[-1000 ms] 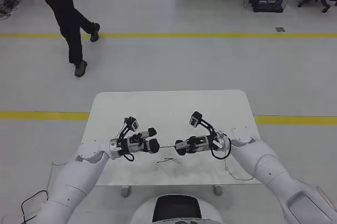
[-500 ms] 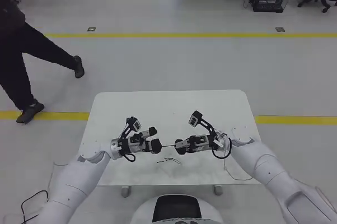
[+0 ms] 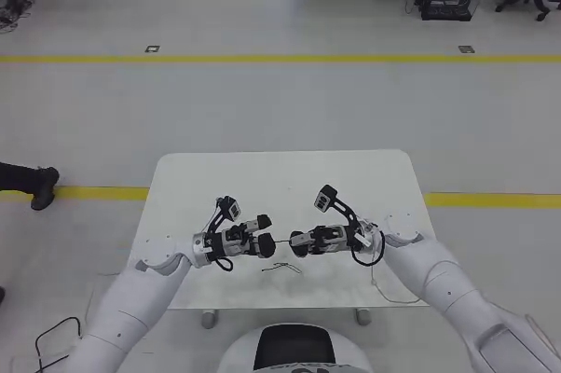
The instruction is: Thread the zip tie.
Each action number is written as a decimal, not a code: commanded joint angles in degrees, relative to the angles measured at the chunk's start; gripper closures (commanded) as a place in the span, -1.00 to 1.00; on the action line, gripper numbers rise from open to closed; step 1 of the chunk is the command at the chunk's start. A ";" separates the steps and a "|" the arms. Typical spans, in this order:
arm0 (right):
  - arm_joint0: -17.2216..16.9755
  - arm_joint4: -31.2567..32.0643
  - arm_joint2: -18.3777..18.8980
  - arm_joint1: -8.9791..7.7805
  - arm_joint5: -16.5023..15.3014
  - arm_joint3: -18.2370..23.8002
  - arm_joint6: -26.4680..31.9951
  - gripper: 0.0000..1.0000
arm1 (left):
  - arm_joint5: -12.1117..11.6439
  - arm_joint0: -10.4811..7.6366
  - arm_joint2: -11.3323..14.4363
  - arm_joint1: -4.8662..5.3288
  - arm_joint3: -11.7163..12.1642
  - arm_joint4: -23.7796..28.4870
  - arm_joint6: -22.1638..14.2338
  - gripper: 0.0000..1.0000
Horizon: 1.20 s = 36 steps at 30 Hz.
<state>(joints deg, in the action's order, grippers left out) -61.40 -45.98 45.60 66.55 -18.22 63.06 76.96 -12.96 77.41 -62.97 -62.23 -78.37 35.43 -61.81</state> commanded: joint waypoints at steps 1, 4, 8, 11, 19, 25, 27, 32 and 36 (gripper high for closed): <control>-0.61 0.82 0.13 -0.02 0.45 1.01 -1.85 1.00 | 0.40 0.15 0.39 -0.02 -0.71 -0.35 1.19 -1.00; -1.19 1.57 0.63 -0.15 1.09 1.80 -2.27 1.00 | 0.54 0.27 0.51 0.06 -1.07 0.01 1.23 -1.00; -1.59 2.26 1.04 -0.18 1.60 2.24 -2.33 1.00 | 0.56 0.30 0.54 0.19 -1.28 0.17 1.15 -1.00; -1.76 2.65 1.28 -0.13 1.73 2.33 -2.44 1.00 | 0.57 0.28 0.56 0.31 -1.30 0.31 0.86 -1.00; -2.03 3.96 1.85 -0.04 2.08 2.36 -2.80 1.00 | 0.36 0.20 0.66 0.57 -1.25 0.52 0.30 -0.42; -2.09 4.55 2.01 0.14 2.50 1.79 -2.68 1.00 | 0.20 0.09 0.85 0.74 -1.23 0.55 0.09 0.14; -2.07 4.63 2.02 0.22 2.54 1.55 -2.64 1.00 | 0.15 0.05 0.92 0.79 -1.22 0.55 0.05 0.22; -1.92 4.88 2.05 0.45 2.80 0.73 -2.50 1.00 | -0.06 -0.05 1.13 0.91 -1.19 0.68 -0.12 0.28; -1.79 5.02 2.12 0.59 3.07 0.11 -2.24 1.00 | -0.33 -0.13 1.30 0.99 -1.12 0.81 -0.23 0.34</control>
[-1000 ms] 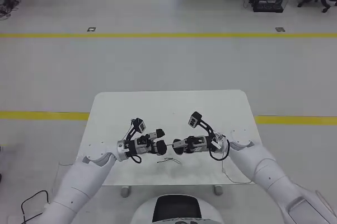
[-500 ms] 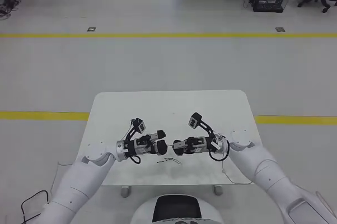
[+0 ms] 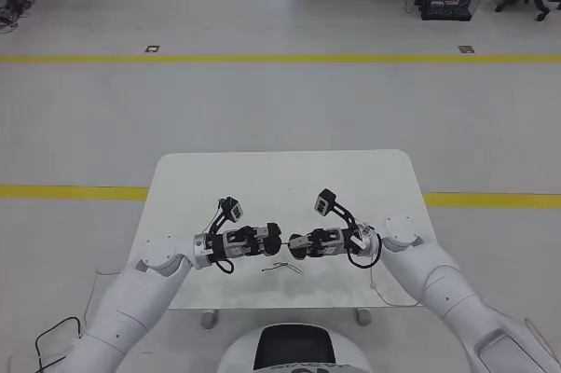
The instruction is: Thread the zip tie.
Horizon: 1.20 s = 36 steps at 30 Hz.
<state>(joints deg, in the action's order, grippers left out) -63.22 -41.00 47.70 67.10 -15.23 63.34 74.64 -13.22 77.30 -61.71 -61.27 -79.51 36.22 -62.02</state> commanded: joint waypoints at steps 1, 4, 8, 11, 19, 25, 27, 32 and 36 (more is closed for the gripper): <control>0.06 0.06 0.04 0.06 0.16 -0.29 0.15 1.00 | -0.13 -0.05 0.08 0.04 0.03 0.04 -0.04 0.36; 0.16 0.21 0.06 0.18 0.44 -0.78 0.30 1.00 | -0.33 -0.14 0.24 0.10 0.06 0.16 -0.32 0.40; 0.28 0.17 0.08 0.36 0.56 -1.33 0.52 1.00 | -0.50 -0.21 0.62 0.16 0.01 0.29 -1.03 0.46; 0.36 -0.19 0.10 0.53 0.56 -1.74 0.96 1.00 | -0.63 -0.31 0.99 0.21 0.05 0.30 -1.66 0.50; 0.88 -0.59 0.07 0.96 0.39 -3.02 2.67 1.00 | -0.57 -0.77 1.60 0.36 0.24 0.45 -2.67 0.56; 1.32 -0.01 -0.21 1.27 0.77 -3.84 3.34 1.00 | -0.68 -1.05 1.95 0.49 0.34 0.54 -3.09 0.62; 1.43 0.09 -0.29 1.37 0.87 -4.03 3.40 1.00 | -0.72 -1.12 2.04 0.53 0.37 0.53 -3.17 0.62; 1.57 0.05 -0.26 1.60 0.63 -4.40 3.58 1.00 | -0.65 -1.33 2.34 0.64 0.43 0.25 -3.22 0.62; 1.72 0.20 -0.18 1.75 0.45 -4.55 3.82 1.00 | -0.55 -1.50 2.61 0.72 0.50 0.04 -3.05 0.64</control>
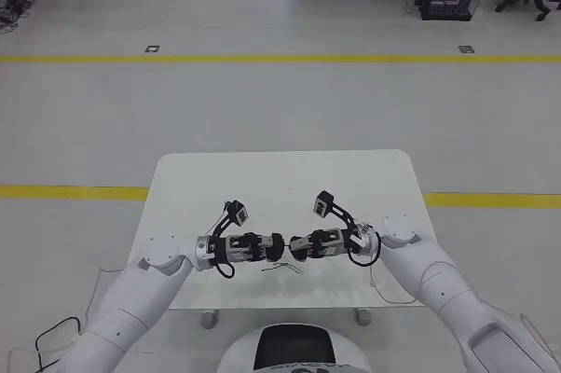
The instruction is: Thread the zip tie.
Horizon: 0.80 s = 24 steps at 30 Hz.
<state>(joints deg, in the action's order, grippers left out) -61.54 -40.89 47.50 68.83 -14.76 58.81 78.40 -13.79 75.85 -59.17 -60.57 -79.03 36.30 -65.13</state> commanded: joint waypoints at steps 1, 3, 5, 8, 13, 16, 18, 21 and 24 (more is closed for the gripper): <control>0.06 0.14 0.05 0.05 -0.03 -0.03 0.11 1.00 | 0.05 -0.10 0.13 0.04 0.05 -0.19 0.12 0.64; 0.08 0.24 0.11 0.10 -0.07 -0.04 0.17 1.00 | 0.04 -0.17 0.26 0.07 0.02 -0.27 0.20 0.64; 0.09 0.39 0.17 0.14 -0.11 -0.07 0.24 1.00 | -0.02 -0.24 0.44 0.10 -0.02 -0.33 0.25 0.64; 0.09 0.53 0.29 0.20 -0.17 -0.08 0.25 1.00 | -0.03 -0.37 0.64 0.15 -0.03 -0.53 0.33 0.66; 0.04 0.66 0.50 0.30 -0.25 -0.05 0.21 1.00 | 0.11 -0.55 0.95 0.26 -0.07 -0.96 0.53 0.66; 0.05 0.94 0.56 0.35 -0.12 -0.05 0.14 1.00 | 0.14 -0.62 1.08 0.33 -0.10 -1.12 0.67 0.68; 0.03 1.03 0.59 0.40 -0.07 -0.05 0.09 1.00 | 0.00 -0.64 1.15 0.37 -0.12 -1.14 0.83 0.68; -0.01 1.03 0.61 0.50 -0.02 -0.10 0.11 1.00 | -0.15 -0.65 1.30 0.42 -0.12 -1.18 0.95 0.74; 0.02 1.10 0.53 0.62 0.08 -0.21 0.09 1.00 | -0.15 -0.72 1.48 0.48 -0.10 -1.27 1.06 0.78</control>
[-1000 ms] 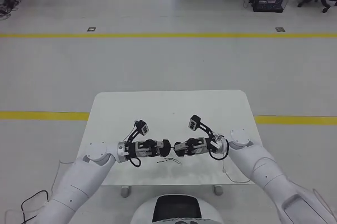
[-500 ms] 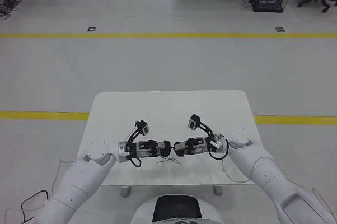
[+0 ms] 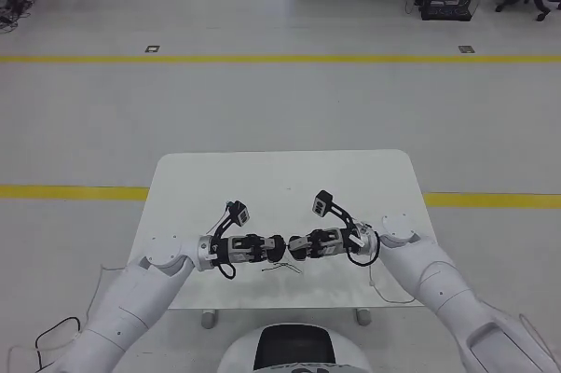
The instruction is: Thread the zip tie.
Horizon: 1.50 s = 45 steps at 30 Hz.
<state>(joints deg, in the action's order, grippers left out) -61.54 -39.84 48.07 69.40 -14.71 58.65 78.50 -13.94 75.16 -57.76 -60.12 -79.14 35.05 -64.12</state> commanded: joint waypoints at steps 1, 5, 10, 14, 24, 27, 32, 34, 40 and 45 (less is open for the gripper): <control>0.05 0.22 -0.08 0.08 0.07 -0.11 -0.08 1.00 | 0.01 -0.05 0.11 0.04 0.01 -0.02 0.06 0.80; 0.10 0.44 -0.08 0.20 -0.03 -0.22 -0.23 1.00 | -0.05 -0.09 0.23 0.12 0.03 -0.11 0.32 0.80; 0.03 0.48 0.07 0.32 -0.36 -0.27 -0.18 1.00 | -0.06 -0.11 0.42 0.23 0.00 -0.23 0.58 0.82; -0.11 0.40 0.31 0.37 -0.59 -0.27 -0.18 1.00 | -0.10 -0.14 0.59 0.31 0.00 -0.25 0.71 0.82; -0.25 0.80 0.47 0.49 -0.19 -0.22 0.35 1.00 | -0.34 -0.30 1.04 0.44 0.15 -0.07 1.02 0.84; -0.24 0.93 0.46 0.56 -0.13 -0.27 0.36 1.00 | -0.37 -0.36 1.14 0.49 0.20 -0.06 1.13 0.90; -0.29 0.99 0.55 0.65 -0.27 -0.30 0.38 1.00 | -0.44 -0.41 1.26 0.57 0.24 0.02 1.29 0.90; -0.29 1.05 0.60 0.68 -0.29 -0.30 0.43 1.00 | -0.46 -0.41 1.31 0.61 0.23 0.11 1.35 0.90; -0.38 1.19 0.73 0.73 -0.40 -0.19 0.71 1.00 | -0.55 -0.40 1.41 0.71 0.16 0.22 1.55 0.86; -0.49 1.30 0.90 0.75 -0.54 -0.08 0.91 1.00 | -0.54 -0.44 1.56 0.80 0.09 0.29 1.58 0.82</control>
<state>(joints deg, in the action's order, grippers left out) -62.02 -38.57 48.94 70.15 -15.24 58.55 79.39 -14.50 74.73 -56.23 -59.34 -79.04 35.32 -62.55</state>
